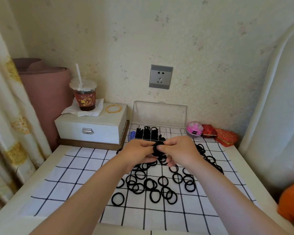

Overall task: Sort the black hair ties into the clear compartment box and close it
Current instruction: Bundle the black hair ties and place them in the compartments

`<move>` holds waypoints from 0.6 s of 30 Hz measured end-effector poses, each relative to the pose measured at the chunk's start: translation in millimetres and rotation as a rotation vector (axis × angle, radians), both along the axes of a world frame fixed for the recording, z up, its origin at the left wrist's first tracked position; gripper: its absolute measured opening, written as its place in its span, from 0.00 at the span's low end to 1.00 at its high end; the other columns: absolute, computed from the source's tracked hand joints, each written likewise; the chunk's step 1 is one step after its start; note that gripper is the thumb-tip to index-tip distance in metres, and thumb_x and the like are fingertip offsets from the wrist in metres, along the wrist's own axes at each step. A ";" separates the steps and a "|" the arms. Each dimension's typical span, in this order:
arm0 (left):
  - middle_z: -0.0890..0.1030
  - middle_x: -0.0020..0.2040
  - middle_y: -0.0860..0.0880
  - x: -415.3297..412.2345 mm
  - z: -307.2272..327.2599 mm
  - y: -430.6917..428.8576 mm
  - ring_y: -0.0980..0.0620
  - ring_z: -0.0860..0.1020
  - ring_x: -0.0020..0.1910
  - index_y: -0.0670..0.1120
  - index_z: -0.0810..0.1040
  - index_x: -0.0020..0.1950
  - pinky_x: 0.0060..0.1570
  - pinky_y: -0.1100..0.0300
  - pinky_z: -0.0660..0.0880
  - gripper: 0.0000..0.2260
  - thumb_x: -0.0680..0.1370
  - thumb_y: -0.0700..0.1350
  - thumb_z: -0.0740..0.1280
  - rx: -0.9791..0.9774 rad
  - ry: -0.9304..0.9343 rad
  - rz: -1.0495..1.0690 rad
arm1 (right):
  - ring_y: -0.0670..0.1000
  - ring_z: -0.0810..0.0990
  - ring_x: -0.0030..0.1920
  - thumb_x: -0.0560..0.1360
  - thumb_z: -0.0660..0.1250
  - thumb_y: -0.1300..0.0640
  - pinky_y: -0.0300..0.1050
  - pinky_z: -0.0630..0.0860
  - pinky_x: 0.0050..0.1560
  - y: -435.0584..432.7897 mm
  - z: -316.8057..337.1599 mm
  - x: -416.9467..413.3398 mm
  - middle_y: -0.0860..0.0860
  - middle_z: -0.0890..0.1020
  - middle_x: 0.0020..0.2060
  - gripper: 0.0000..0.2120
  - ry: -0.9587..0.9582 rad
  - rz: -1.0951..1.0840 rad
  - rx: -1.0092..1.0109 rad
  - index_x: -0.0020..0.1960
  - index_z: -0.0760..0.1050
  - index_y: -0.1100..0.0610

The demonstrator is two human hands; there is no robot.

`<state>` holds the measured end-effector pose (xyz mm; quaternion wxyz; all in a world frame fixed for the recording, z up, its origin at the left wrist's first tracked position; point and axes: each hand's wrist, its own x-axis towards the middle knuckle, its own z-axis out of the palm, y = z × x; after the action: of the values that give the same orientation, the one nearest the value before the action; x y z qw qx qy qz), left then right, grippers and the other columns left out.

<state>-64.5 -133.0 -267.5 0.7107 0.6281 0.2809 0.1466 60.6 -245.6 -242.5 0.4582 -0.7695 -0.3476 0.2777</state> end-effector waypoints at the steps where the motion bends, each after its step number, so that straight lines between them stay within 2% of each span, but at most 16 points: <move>1: 0.86 0.52 0.45 0.5 0.0 -1.4 0.50 0.84 0.52 0.43 0.83 0.60 0.53 0.60 0.81 0.11 0.78 0.41 0.70 -0.016 -0.003 -0.007 | 0.52 0.81 0.27 0.73 0.76 0.56 0.50 0.83 0.35 1.7 -2.0 0.3 0.60 0.85 0.32 0.04 -0.013 -0.016 0.001 0.45 0.83 0.54; 3: 0.85 0.53 0.42 0.9 0.6 -2.8 0.47 0.84 0.54 0.42 0.82 0.61 0.55 0.56 0.80 0.11 0.80 0.40 0.67 -0.066 -0.005 -0.017 | 0.52 0.81 0.26 0.73 0.76 0.56 0.50 0.84 0.35 3.9 -4.1 0.4 0.57 0.83 0.28 0.03 -0.030 -0.039 0.003 0.44 0.82 0.52; 5: 0.84 0.56 0.39 1.2 0.8 -3.2 0.43 0.83 0.56 0.41 0.82 0.60 0.58 0.51 0.80 0.11 0.81 0.42 0.65 -0.149 -0.036 -0.013 | 0.52 0.81 0.26 0.72 0.76 0.55 0.52 0.84 0.36 4.5 -4.2 -0.1 0.57 0.84 0.28 0.03 -0.064 -0.061 0.002 0.43 0.82 0.52; 6: 0.83 0.56 0.39 1.1 0.7 -3.5 0.43 0.83 0.57 0.41 0.82 0.60 0.58 0.50 0.79 0.12 0.81 0.45 0.65 -0.165 -0.048 -0.018 | 0.51 0.81 0.25 0.72 0.76 0.55 0.50 0.84 0.33 4.0 -3.9 -1.0 0.57 0.84 0.29 0.04 -0.087 -0.068 0.002 0.43 0.81 0.52; 8: 0.84 0.57 0.43 1.4 -1.9 -3.4 0.46 0.83 0.57 0.43 0.82 0.60 0.58 0.52 0.79 0.13 0.79 0.47 0.69 -0.088 -0.027 -0.037 | 0.47 0.80 0.23 0.73 0.76 0.55 0.42 0.80 0.27 3.2 -3.4 -3.5 0.54 0.83 0.28 0.04 -0.146 -0.060 -0.009 0.44 0.81 0.52; 10: 0.85 0.56 0.44 2.0 -4.1 -3.2 0.49 0.83 0.56 0.43 0.82 0.60 0.57 0.56 0.80 0.11 0.79 0.44 0.69 -0.041 -0.015 -0.026 | 0.45 0.79 0.22 0.73 0.75 0.53 0.40 0.78 0.26 2.4 -2.0 -4.6 0.51 0.82 0.28 0.04 -0.190 -0.030 -0.014 0.44 0.81 0.51; 12: 0.85 0.54 0.44 2.4 -4.7 -2.3 0.48 0.84 0.54 0.42 0.82 0.59 0.53 0.58 0.81 0.10 0.80 0.40 0.67 -0.090 -0.034 0.002 | 0.42 0.78 0.22 0.73 0.75 0.53 0.36 0.74 0.24 0.2 1.4 -2.9 0.49 0.81 0.28 0.05 -0.184 0.020 -0.013 0.41 0.79 0.49; 14: 0.85 0.54 0.43 2.7 -4.2 -1.8 0.48 0.84 0.53 0.41 0.82 0.58 0.52 0.59 0.81 0.09 0.80 0.39 0.66 -0.141 -0.049 0.021 | 0.41 0.77 0.23 0.74 0.74 0.54 0.32 0.69 0.23 -3.9 6.8 1.6 0.45 0.81 0.25 0.01 -0.152 0.098 -0.030 0.44 0.83 0.51; 15: 0.85 0.53 0.43 3.0 -4.6 -1.7 0.48 0.84 0.53 0.40 0.82 0.58 0.52 0.59 0.81 0.09 0.81 0.39 0.66 -0.147 -0.050 0.033 | 0.42 0.76 0.25 0.75 0.73 0.53 0.32 0.69 0.25 -6.0 9.5 4.2 0.44 0.81 0.26 0.03 -0.125 0.128 -0.029 0.47 0.84 0.51; 18: 0.85 0.52 0.41 4.0 -6.6 -0.7 0.48 0.84 0.51 0.40 0.82 0.58 0.52 0.57 0.82 0.09 0.80 0.38 0.66 -0.156 -0.042 0.090 | 0.45 0.77 0.31 0.76 0.69 0.53 0.37 0.70 0.29 -8.9 13.8 13.2 0.46 0.84 0.35 0.05 -0.049 0.063 0.024 0.50 0.83 0.49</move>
<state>-60.5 -133.7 -274.1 0.7558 0.5544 0.3044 0.1694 73.8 -254.5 -228.8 0.4499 -0.7591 -0.3861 0.2689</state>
